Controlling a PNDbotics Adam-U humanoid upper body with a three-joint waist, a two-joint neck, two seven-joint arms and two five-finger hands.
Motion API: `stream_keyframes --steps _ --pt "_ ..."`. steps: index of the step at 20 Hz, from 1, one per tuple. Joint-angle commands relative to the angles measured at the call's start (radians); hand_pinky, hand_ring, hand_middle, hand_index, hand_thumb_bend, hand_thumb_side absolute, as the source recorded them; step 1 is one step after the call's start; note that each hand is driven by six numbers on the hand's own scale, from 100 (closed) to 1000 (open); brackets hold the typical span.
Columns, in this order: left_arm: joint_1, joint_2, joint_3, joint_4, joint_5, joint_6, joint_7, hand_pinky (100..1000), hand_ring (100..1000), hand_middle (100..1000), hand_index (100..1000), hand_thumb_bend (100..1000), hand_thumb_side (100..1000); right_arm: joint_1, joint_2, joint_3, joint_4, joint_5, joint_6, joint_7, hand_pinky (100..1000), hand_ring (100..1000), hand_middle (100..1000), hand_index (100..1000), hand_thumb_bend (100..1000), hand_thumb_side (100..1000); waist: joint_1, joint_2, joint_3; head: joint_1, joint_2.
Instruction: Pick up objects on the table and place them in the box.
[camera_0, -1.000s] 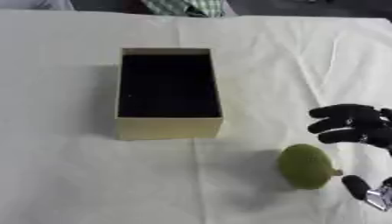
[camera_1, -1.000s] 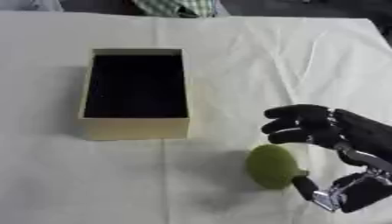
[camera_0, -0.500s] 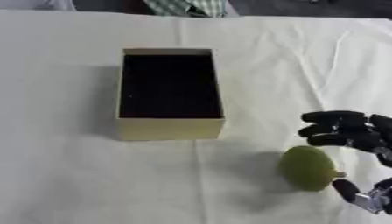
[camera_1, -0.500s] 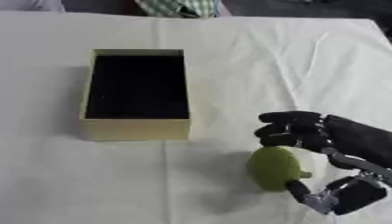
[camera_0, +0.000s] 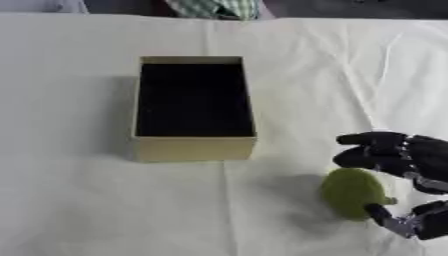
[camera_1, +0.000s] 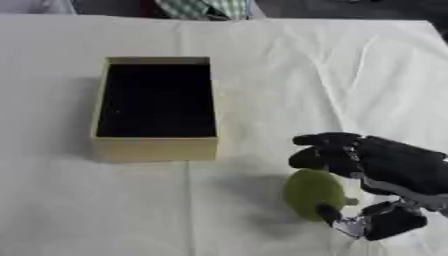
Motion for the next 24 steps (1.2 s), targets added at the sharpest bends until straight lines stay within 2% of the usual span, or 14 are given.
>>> stream_keyframes --steps 1,4,7,8,9,12,18,19,24 --pt "-0.001 0.014 0.011 -0.009 -0.002 0.000 -0.008 621 697 628 743 449 450 -0.010 -0.014 -0.012 -0.009 -0.013 0.032 0.032 940 1000 836 995 183 231 0.002 -0.015 0.001 -0.003 -0.012" --pt "0.000 0.012 0.011 -0.009 -0.001 0.002 -0.011 621 697 628 743 448 451 -0.012 -0.010 -0.015 -0.003 -0.044 0.062 0.083 951 1000 842 992 195 217 0.001 -0.014 0.002 -0.003 -0.012" --pt "-0.001 0.010 0.011 -0.010 -0.001 0.003 -0.014 621 697 627 743 458 439 -0.016 -0.009 -0.024 -0.006 -0.066 0.082 0.121 953 1000 844 993 180 247 0.000 -0.014 0.002 -0.001 -0.012" --pt "-0.001 0.010 0.011 -0.010 -0.001 0.003 -0.015 621 697 627 743 447 453 -0.016 -0.009 -0.027 -0.006 -0.069 0.087 0.130 954 1000 847 993 164 317 -0.001 -0.014 0.002 0.000 -0.013" --pt "-0.001 0.009 0.011 -0.010 -0.001 0.004 -0.016 621 697 627 743 447 453 -0.016 -0.009 -0.030 -0.005 -0.069 0.090 0.137 952 1000 845 993 151 342 -0.001 -0.014 0.003 0.000 -0.013" --pt "0.000 0.008 0.011 -0.009 -0.001 0.005 -0.019 621 696 627 743 446 454 -0.011 -0.010 -0.039 0.002 -0.059 0.095 0.145 945 1000 817 984 113 433 -0.001 -0.014 0.004 0.001 -0.015" --pt "0.000 0.008 0.011 -0.009 0.000 0.004 -0.020 621 696 627 743 447 453 -0.004 -0.011 -0.047 0.008 -0.042 0.094 0.134 944 1000 814 982 107 444 -0.002 -0.014 0.004 0.002 -0.015" --pt "0.000 0.009 0.012 -0.009 0.000 0.005 -0.021 621 697 627 743 445 454 0.001 -0.016 -0.051 0.010 -0.038 0.094 0.132 944 998 786 927 100 649 -0.003 -0.014 0.004 0.004 -0.015" --pt "-0.002 0.011 0.011 -0.009 0.000 0.005 -0.020 622 697 627 743 445 453 0.012 -0.023 -0.055 0.015 -0.018 0.080 0.131 952 1000 801 957 100 718 -0.004 -0.015 0.006 0.007 -0.021"
